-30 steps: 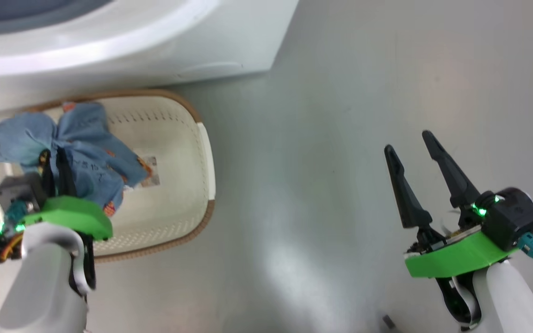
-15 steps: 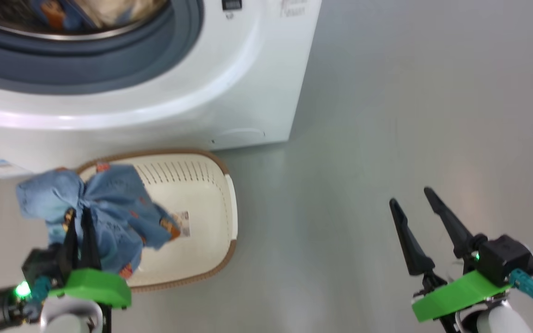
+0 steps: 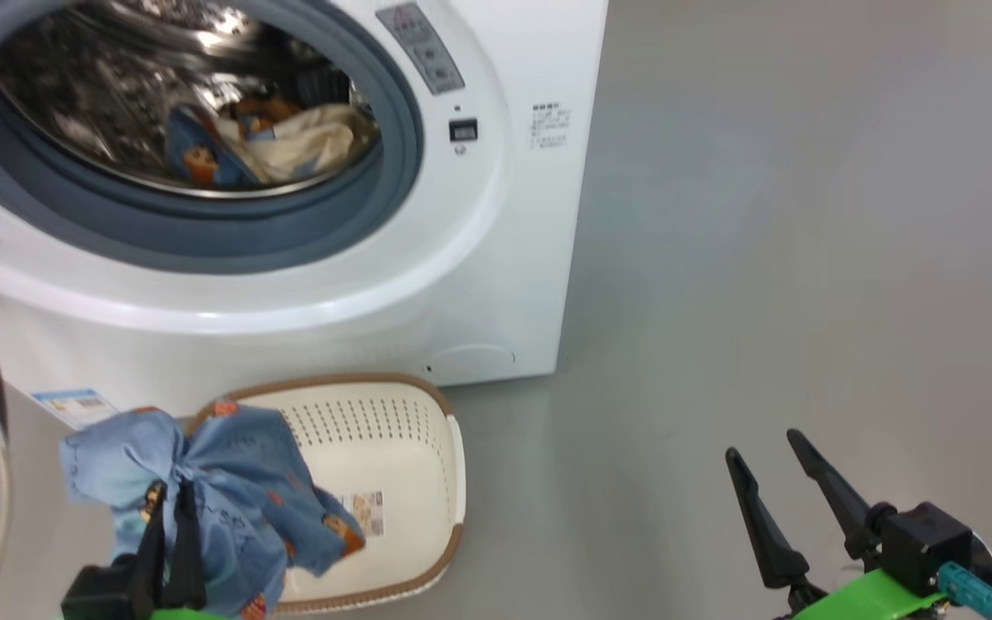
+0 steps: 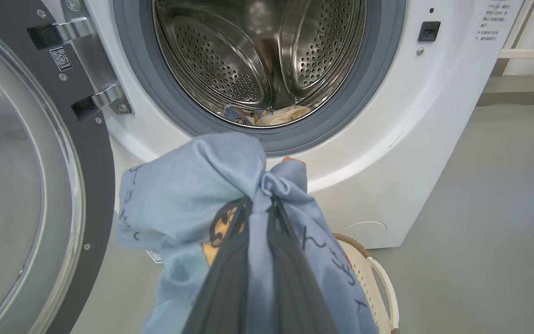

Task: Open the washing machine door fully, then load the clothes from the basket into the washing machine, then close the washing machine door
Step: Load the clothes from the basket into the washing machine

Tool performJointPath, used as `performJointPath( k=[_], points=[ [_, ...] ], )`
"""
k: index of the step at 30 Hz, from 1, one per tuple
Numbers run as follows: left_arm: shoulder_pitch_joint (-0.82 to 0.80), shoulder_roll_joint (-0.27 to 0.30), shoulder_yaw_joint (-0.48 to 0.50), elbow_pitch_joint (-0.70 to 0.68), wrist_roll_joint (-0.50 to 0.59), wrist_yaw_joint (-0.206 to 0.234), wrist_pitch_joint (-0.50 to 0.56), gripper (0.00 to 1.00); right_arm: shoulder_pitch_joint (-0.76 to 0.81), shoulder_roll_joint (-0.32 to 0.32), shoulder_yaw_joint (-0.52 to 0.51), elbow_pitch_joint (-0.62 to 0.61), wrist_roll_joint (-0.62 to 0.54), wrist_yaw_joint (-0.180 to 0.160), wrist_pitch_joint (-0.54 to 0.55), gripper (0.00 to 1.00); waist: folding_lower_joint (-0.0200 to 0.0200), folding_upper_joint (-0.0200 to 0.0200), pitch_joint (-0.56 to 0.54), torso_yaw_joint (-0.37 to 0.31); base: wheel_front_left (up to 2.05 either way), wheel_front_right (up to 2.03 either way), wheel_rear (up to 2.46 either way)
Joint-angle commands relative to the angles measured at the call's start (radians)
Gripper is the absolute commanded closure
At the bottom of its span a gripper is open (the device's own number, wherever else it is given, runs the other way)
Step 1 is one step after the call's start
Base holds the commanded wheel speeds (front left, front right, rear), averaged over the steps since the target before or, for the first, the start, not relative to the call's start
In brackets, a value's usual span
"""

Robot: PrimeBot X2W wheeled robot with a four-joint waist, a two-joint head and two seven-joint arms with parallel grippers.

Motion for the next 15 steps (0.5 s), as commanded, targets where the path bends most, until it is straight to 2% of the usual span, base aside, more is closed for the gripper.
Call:
performJointPath(
  k=[1,15],
  points=[
    [-0.002,0.025,0.034,-0.041,0.007,0.013,-0.001,1.0,0.009,-0.007,0.023,-0.032,-0.015,0.002,0.004,0.0,0.0,0.0,-0.057,0.007,0.0,0.0,0.0],
    [0.101,0.044,0.017,-0.151,0.001,0.034,0.055,1.0,0.088,0.002,0.009,-0.08,-0.03,0.002,0.042,0.0,0.0,0.0,-0.155,0.01,0.0,0.0,0.0]
  ],
)
